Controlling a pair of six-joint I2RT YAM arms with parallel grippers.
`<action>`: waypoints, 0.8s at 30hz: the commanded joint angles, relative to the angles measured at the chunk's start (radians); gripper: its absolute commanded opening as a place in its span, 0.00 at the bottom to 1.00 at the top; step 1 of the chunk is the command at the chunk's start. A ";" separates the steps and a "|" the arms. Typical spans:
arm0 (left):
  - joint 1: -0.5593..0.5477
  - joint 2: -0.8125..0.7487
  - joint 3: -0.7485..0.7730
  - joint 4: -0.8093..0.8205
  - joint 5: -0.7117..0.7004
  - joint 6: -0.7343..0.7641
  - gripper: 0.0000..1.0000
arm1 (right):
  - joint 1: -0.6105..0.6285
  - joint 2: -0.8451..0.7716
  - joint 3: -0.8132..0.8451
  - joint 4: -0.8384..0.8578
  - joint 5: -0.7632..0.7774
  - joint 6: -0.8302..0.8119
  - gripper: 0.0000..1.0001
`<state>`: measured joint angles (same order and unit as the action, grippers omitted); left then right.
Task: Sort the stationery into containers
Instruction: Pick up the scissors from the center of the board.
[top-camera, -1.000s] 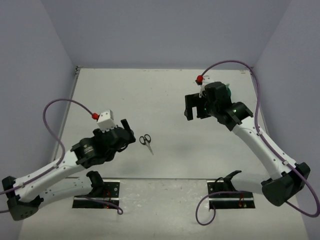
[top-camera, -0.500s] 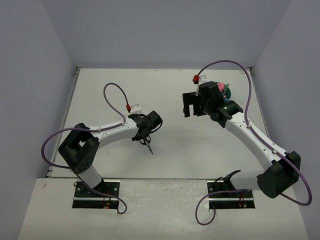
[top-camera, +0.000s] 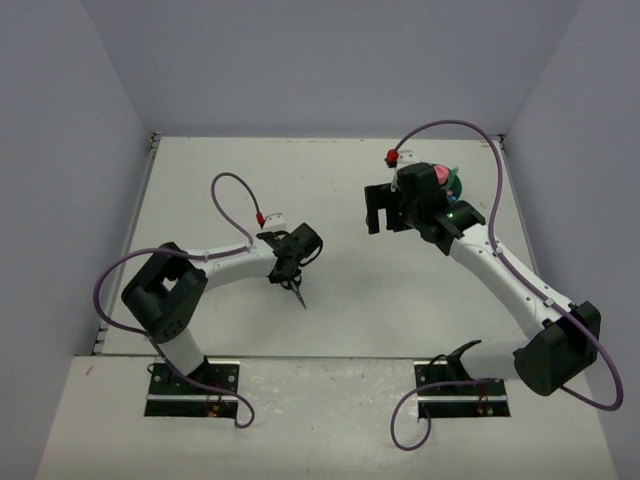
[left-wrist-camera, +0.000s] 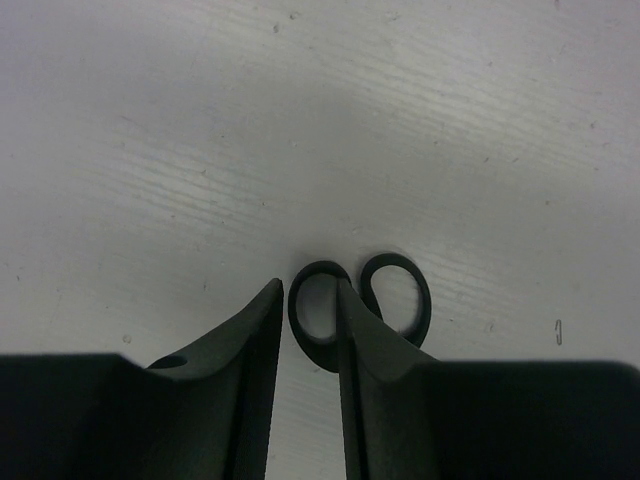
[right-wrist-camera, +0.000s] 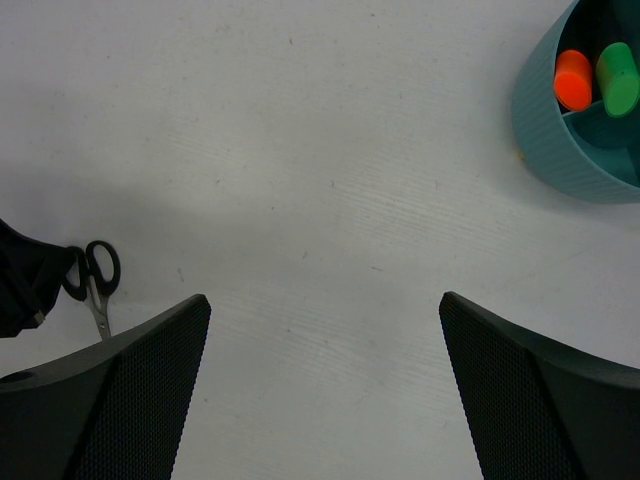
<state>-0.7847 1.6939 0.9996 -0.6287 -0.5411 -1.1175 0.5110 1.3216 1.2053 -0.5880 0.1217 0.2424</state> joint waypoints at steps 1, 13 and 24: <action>0.009 -0.020 -0.032 0.024 -0.003 -0.015 0.29 | -0.002 0.003 -0.002 0.036 0.013 0.000 0.99; 0.009 -0.037 -0.103 0.093 0.037 0.002 0.21 | -0.002 0.020 0.005 0.033 -0.005 0.003 0.99; 0.009 -0.049 -0.166 0.248 0.115 0.139 0.00 | -0.002 -0.087 -0.044 0.113 -0.178 0.000 0.99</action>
<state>-0.7811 1.6681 0.9014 -0.5007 -0.5139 -1.0766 0.5104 1.3218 1.1806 -0.5525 0.0654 0.2428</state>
